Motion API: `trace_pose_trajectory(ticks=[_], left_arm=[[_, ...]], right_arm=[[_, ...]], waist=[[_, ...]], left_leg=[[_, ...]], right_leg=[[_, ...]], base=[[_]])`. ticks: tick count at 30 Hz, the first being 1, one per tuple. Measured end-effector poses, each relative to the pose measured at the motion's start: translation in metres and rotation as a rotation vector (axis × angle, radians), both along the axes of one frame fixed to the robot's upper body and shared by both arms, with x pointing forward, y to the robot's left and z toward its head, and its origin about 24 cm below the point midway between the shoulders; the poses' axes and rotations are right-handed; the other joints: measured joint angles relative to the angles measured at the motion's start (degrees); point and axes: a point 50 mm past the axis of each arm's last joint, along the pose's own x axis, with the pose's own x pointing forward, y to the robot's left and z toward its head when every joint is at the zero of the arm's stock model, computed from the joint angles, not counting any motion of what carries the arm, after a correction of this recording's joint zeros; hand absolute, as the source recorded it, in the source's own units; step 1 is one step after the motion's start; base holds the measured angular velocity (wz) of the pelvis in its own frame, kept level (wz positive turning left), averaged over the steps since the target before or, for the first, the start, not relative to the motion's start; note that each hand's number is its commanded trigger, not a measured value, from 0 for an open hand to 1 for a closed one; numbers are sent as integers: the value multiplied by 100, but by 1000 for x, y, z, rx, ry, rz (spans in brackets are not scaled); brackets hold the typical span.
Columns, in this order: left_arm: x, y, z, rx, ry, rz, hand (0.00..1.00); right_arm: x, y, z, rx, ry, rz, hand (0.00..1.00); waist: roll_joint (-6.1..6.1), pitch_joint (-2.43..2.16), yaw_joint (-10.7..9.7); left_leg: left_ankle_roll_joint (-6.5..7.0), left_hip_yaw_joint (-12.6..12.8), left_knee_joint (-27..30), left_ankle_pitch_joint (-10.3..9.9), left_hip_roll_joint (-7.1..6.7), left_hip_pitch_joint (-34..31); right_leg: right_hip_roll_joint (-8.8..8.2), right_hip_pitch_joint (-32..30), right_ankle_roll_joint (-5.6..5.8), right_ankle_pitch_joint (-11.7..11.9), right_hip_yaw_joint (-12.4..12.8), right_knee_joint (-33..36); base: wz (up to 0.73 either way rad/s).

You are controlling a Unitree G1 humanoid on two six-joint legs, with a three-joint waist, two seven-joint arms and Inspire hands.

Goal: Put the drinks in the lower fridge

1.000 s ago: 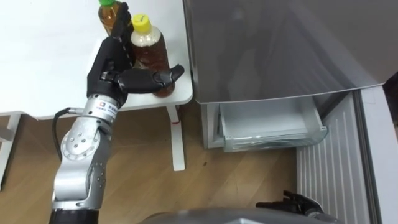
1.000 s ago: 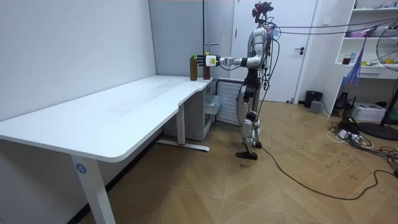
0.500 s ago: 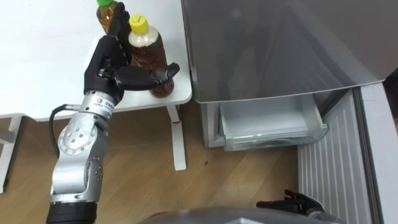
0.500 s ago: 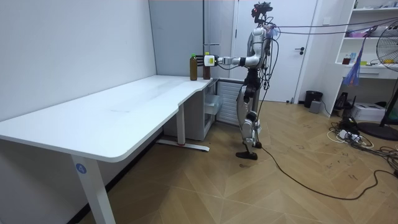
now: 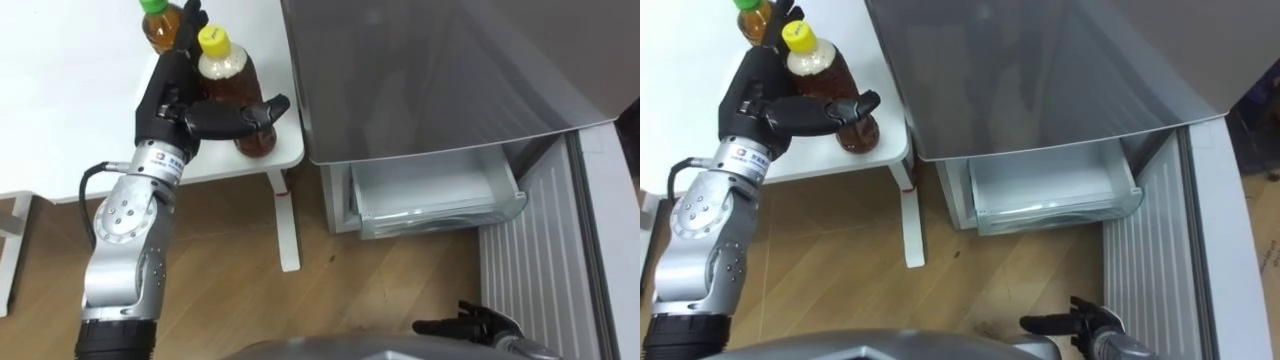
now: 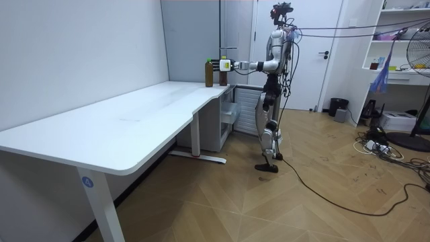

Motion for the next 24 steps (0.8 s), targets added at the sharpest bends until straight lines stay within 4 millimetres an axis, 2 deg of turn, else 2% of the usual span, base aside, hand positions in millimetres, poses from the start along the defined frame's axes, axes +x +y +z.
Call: trace_pose_trajectory(ticks=[12,24], left_arm=[[0,0,0,8,2,0,100],[0,-6,-8,4,46,-29,100]], right_arm=[[1,0,0,0,-3,1,0],[2,1,0,6,-16,9,0]], waist=[[18,-12,-4],[-32,12,-20]], left_leg=[[0,0,0,0,1,0],[0,-1,-2,1,1,-4]], right_leg=[[3,0,0,0,16,5],[3,-14,0,0,19,1]], base=[[0],[0]])
